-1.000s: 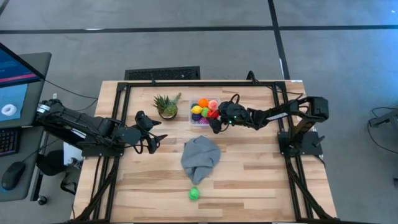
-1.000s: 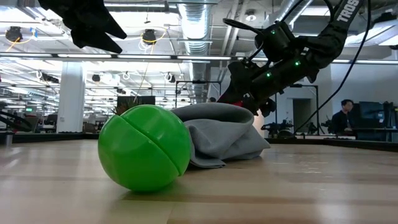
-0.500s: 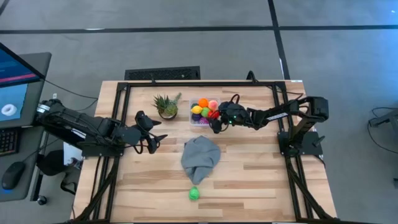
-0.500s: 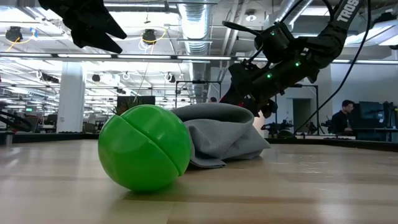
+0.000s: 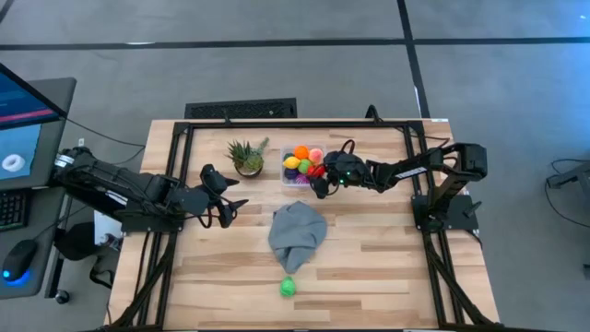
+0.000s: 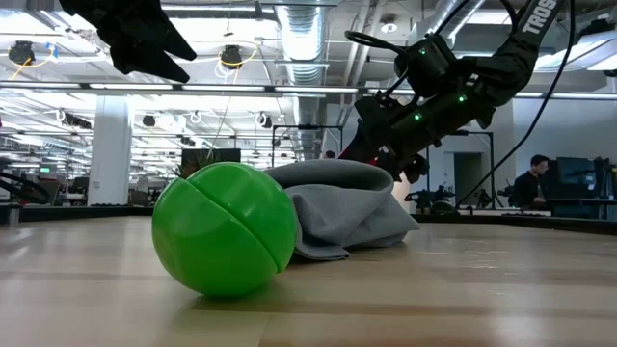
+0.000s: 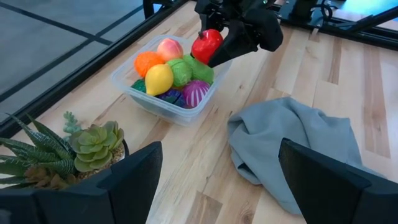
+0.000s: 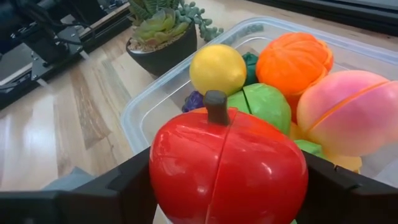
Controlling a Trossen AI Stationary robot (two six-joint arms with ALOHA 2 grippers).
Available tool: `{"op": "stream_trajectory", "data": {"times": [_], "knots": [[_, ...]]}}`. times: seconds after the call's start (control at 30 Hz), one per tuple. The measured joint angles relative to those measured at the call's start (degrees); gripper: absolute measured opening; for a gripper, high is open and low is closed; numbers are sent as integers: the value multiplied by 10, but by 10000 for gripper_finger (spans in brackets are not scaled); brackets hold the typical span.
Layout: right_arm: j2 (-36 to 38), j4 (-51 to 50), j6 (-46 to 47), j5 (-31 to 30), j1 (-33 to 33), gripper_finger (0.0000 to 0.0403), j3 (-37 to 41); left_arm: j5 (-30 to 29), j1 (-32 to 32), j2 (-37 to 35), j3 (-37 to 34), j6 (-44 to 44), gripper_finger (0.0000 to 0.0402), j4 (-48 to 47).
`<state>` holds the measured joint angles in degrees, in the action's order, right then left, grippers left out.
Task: Pick and placing Produce into tupperware
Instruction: Put the red apple into the transparent container
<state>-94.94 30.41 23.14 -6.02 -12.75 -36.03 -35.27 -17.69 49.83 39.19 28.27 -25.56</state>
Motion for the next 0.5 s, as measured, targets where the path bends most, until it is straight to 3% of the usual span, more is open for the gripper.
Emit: {"op": "stream_trajectory", "data": {"times": [0.23,0.5], "knots": [[0,0,4,0,0,334,0,0,0,0,0,0,311,0],[0,8,1,-3,0,326,0,-1,0,0,0,-1,311,-1]]}}
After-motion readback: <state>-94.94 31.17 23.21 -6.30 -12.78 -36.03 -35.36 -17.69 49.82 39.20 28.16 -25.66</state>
